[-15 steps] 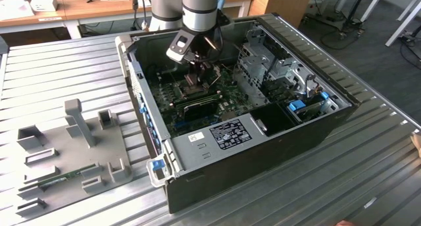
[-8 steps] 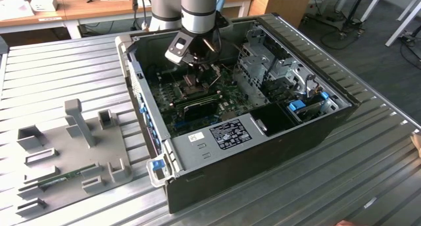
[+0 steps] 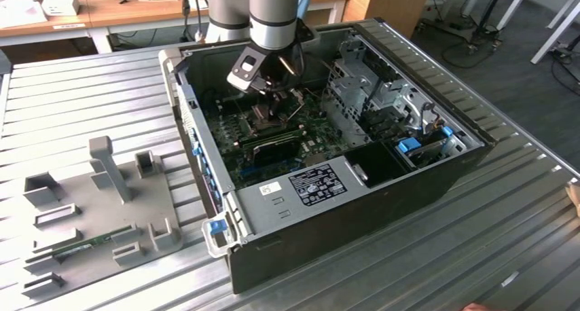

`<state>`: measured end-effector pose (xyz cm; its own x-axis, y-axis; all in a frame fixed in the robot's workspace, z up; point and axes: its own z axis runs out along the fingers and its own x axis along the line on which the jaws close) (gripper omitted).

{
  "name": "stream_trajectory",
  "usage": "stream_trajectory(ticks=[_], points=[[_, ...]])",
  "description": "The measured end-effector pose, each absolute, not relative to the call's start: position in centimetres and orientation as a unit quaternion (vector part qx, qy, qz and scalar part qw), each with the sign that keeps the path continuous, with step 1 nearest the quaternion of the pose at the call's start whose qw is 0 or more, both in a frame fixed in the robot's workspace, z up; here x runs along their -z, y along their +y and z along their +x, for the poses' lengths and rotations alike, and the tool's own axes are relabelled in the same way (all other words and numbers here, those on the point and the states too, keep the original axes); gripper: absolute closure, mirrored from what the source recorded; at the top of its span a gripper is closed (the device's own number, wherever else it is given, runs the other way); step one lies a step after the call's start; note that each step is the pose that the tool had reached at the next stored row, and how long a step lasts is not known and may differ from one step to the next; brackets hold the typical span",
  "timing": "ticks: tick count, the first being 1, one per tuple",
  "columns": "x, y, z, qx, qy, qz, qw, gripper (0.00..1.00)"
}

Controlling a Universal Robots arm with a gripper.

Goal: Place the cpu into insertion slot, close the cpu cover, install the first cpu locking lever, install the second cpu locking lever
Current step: 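Place the cpu into insertion slot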

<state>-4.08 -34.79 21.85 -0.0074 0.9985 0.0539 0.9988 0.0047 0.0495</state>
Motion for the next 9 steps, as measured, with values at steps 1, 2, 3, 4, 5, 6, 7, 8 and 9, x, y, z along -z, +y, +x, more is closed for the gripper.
stream_trajectory(ticks=[1,2,3,4,5,6,7,8,9], points=[[-21.76,-34.79,-4.08,0.037,-0.709,-0.705,0.002,0.46],[-21.68,-34.80,-4.08,0.038,-0.709,-0.705,0.003,0.46],[-21.60,-34.79,-4.08,0.038,-0.708,-0.705,0.004,0.46],[-21.54,-34.79,-4.09,0.039,-0.708,-0.705,0.004,0.46],[-21.49,-34.80,-4.10,0.039,-0.708,-0.705,0.004,0.46],[-21.43,-34.79,-4.10,0.039,-0.708,-0.705,0.005,0.46],[-21.36,-34.80,-4.11,0.040,-0.708,-0.705,0.005,0.46],[-21.29,-34.80,-4.12,0.040,-0.708,-0.705,0.006,0.46],[-21.24,-34.80,-4.13,0.041,-0.708,-0.705,0.006,0.46]])
